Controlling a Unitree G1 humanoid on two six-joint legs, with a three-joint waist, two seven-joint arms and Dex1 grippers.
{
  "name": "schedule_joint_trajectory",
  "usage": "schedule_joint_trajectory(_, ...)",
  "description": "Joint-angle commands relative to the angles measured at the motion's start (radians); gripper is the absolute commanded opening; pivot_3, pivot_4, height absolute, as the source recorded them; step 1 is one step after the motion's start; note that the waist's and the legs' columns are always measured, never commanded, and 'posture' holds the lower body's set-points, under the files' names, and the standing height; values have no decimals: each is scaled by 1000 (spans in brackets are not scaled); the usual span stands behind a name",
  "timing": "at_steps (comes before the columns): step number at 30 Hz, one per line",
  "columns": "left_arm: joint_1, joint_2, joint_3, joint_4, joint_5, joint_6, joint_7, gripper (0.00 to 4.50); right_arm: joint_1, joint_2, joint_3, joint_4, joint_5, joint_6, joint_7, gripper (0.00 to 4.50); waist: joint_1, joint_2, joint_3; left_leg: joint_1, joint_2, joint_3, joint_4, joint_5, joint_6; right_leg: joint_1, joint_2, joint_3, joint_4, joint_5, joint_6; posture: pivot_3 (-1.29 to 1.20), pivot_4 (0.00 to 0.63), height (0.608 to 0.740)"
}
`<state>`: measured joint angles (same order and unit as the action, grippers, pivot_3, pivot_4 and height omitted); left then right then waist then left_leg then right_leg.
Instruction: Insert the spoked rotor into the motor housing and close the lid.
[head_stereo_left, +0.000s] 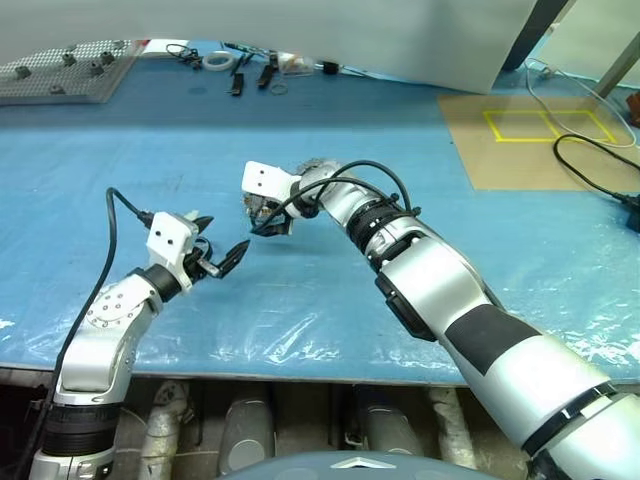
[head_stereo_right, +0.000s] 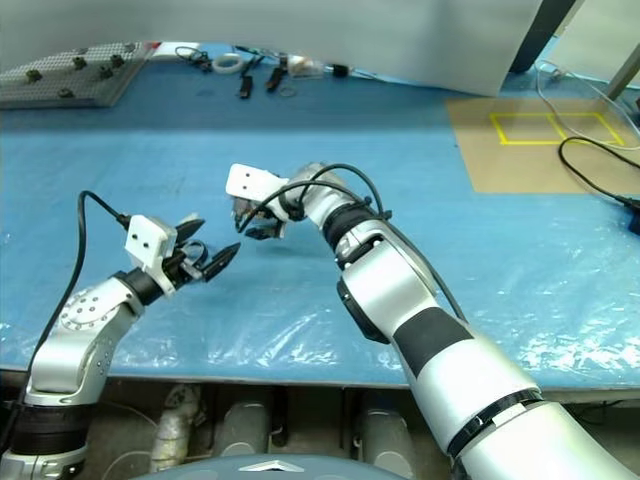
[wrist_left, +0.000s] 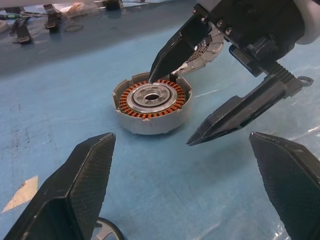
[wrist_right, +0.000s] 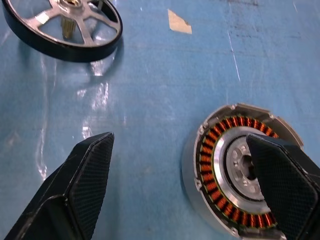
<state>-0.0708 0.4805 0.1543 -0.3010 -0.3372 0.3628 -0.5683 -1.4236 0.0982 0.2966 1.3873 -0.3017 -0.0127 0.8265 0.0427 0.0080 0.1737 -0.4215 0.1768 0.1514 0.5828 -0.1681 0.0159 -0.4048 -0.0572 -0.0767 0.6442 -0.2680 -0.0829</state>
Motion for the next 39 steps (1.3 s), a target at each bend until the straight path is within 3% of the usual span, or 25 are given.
schedule_joint_trajectory(1,18,4,26,-71,-18,11,18,4500,3,20,-22,-11,-6,7,-28,4467,0,0,0,0,0,0,0,0,0,0,0,0,0,0,0,0,150,740)
schedule_joint_trajectory(15,70,0,10,-130,-17,42,56,4500,44,23,-110,-5,1,157,-149,4467,1,0,0,1,0,0,0,0,-1,1,0,0,0,0,0,0,150,740)
schedule_joint_trajectory(22,44,1,0,-102,-7,37,57,4500,50,16,-70,-6,-60,125,-111,4467,1,0,0,2,0,0,0,1,-4,2,0,0,0,0,0,0,150,740)
schedule_joint_trajectory(25,35,-2,-3,-94,-2,33,60,4500,51,14,-48,-5,-88,105,-93,3851,1,0,0,2,0,0,0,1,-4,2,0,0,0,0,0,0,150,740)
schedule_joint_trajectory(36,24,-15,-15,-71,15,18,61,4500,45,9,-18,-4,-134,88,-90,233,0,0,0,4,0,0,0,1,-4,3,0,1,0,0,0,0,150,740)
schedule_joint_trajectory(39,16,-15,-17,-60,19,14,61,4500,40,5,-10,-4,-143,78,-76,44,1,0,0,4,0,0,0,1,-4,4,0,1,0,0,0,0,150,740)
